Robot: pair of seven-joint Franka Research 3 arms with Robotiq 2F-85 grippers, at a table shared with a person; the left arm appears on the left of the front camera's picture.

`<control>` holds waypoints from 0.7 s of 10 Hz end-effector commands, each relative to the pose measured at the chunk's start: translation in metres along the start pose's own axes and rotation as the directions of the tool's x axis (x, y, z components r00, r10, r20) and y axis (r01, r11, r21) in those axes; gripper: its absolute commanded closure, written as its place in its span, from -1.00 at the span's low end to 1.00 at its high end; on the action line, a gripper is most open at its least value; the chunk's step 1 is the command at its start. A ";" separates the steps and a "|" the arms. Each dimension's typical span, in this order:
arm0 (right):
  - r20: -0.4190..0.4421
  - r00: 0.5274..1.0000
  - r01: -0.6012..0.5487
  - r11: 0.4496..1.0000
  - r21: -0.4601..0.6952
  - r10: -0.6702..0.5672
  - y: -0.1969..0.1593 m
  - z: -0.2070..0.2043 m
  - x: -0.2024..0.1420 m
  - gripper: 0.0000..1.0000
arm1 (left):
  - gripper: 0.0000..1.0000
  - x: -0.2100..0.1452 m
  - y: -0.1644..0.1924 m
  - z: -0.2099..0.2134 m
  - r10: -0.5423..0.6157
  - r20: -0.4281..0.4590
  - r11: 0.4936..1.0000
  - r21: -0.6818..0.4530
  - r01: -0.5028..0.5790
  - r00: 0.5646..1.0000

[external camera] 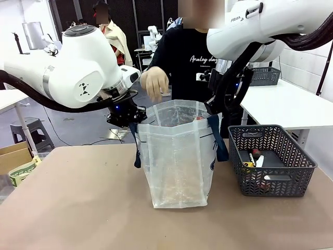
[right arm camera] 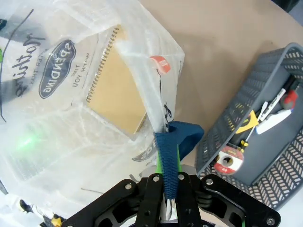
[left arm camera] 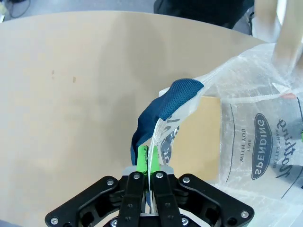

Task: Transfer purchased items from the store into the shopping bag.
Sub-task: Move the Reusable shopping bag to the right side of the table.

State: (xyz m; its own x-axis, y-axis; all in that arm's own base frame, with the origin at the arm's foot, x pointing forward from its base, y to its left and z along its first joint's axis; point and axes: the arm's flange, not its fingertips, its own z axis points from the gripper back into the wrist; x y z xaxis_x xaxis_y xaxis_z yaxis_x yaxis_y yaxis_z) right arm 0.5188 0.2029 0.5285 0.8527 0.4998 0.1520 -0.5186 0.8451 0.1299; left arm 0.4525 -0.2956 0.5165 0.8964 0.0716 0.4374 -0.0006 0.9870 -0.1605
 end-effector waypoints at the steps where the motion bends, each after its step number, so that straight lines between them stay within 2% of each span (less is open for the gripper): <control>1: 0.002 1.000 0.001 1.000 0.001 -0.001 0.000 0.000 0.000 1.00 | 1.00 -0.001 0.000 0.001 0.018 0.002 1.000 0.000 -0.018 1.000; 7: 0.002 1.000 0.001 1.000 0.001 -0.001 0.000 0.000 0.000 1.00 | 1.00 -0.001 0.000 0.001 0.018 0.002 1.000 0.000 -0.018 1.000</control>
State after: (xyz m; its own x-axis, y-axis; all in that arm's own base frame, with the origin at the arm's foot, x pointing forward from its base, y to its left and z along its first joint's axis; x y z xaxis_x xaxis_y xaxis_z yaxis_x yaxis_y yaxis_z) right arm 0.5188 0.2029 0.5285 0.8527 0.4998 0.1520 -0.5186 0.8451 0.1299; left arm 0.4525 -0.2956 0.5165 0.8964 0.0717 0.4374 -0.0006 0.9870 -0.1605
